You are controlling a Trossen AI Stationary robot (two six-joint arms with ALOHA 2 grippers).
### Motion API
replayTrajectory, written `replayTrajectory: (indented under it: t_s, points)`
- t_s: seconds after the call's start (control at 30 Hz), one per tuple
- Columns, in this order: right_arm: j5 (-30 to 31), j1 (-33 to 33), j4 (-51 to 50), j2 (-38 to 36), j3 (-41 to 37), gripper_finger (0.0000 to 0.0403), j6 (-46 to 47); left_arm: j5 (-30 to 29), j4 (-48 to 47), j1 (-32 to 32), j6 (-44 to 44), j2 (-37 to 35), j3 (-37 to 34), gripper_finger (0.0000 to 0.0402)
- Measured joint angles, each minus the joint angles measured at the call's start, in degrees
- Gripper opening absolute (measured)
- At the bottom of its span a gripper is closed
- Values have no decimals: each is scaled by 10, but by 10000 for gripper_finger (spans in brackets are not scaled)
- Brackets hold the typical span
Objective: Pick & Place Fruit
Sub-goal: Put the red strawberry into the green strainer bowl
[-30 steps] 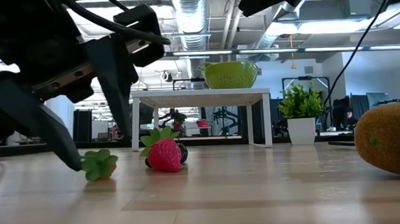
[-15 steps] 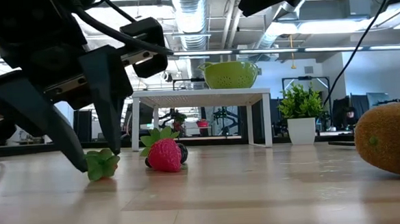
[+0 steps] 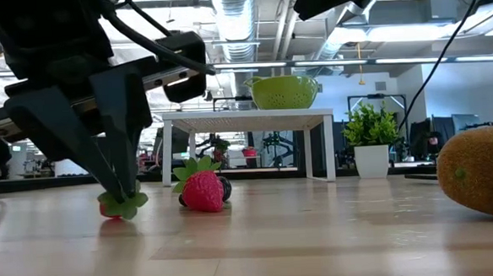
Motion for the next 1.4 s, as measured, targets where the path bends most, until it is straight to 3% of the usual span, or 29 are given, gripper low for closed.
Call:
replayTrajectory:
  t_s: [0.3,0.63,0.83,1.07,1.4]
  points:
    - [0,0,0,0,0,98,0,-50,-2,4,-33,-13,0,1]
    - [0,0,2,0,0,98,0,-61,0,67,-86,-154,0,1]
    - [0,0,27,0,0,98,-12,-62,49,133,-233,-245,0,2]
    - [0,0,79,0,0,98,-59,-62,167,199,-427,-283,1,3]
    - [-1,0,134,0,0,98,-103,-59,262,218,-448,-284,1,2]
